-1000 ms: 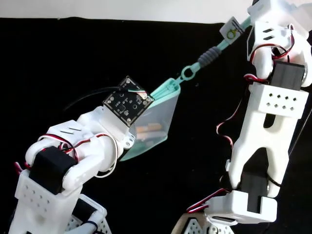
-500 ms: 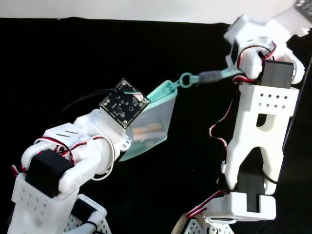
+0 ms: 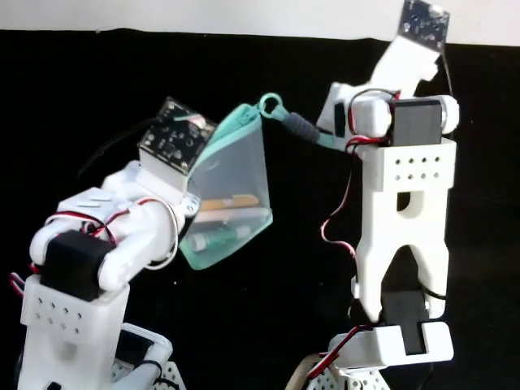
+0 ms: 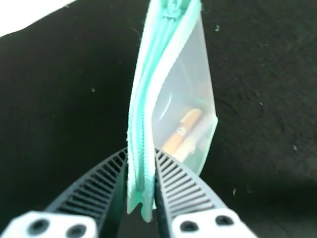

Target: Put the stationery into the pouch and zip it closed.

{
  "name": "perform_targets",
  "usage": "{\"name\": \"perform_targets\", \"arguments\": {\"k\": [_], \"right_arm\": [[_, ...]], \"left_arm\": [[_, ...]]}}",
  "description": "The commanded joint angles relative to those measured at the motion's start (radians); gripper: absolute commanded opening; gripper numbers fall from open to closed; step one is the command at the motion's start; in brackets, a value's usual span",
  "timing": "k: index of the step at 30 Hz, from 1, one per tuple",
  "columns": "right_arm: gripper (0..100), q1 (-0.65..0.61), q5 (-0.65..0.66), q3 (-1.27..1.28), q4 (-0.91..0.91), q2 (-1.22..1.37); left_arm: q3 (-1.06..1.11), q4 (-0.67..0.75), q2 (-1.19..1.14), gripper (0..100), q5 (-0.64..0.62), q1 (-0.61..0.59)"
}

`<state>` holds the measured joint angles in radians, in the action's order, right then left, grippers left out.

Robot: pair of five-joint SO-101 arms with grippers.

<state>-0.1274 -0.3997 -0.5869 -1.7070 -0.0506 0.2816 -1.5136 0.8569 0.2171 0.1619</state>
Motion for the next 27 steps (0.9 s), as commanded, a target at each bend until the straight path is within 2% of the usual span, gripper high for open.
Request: {"name": "perform_targets", "arguments": {"k": [1,6,14,20,27], "right_arm": [[39.2,-0.005,0.012,-0.038,-0.044,-0.012],[39.2,-0.004,0.009,-0.028,-0.054,-0.018],[39.2,-0.051,0.026,0.17,-0.048,-0.018],[39.2,-0.056,0.21,0.26,-0.042,-0.01],[39.2,-0.096,0.229,0.266,0.142,-0.012]], "left_arm": [[-0.013,0.069,0.001,1,0.002,-0.07],[-0.015,0.109,0.001,1,-0.094,-0.147],[-0.012,0.132,0.001,1,-0.095,-0.214],[-0.008,0.161,0.001,1,-0.101,-0.237],[-0.016,0.221,-0.05,1,-0.138,-0.283]]}}
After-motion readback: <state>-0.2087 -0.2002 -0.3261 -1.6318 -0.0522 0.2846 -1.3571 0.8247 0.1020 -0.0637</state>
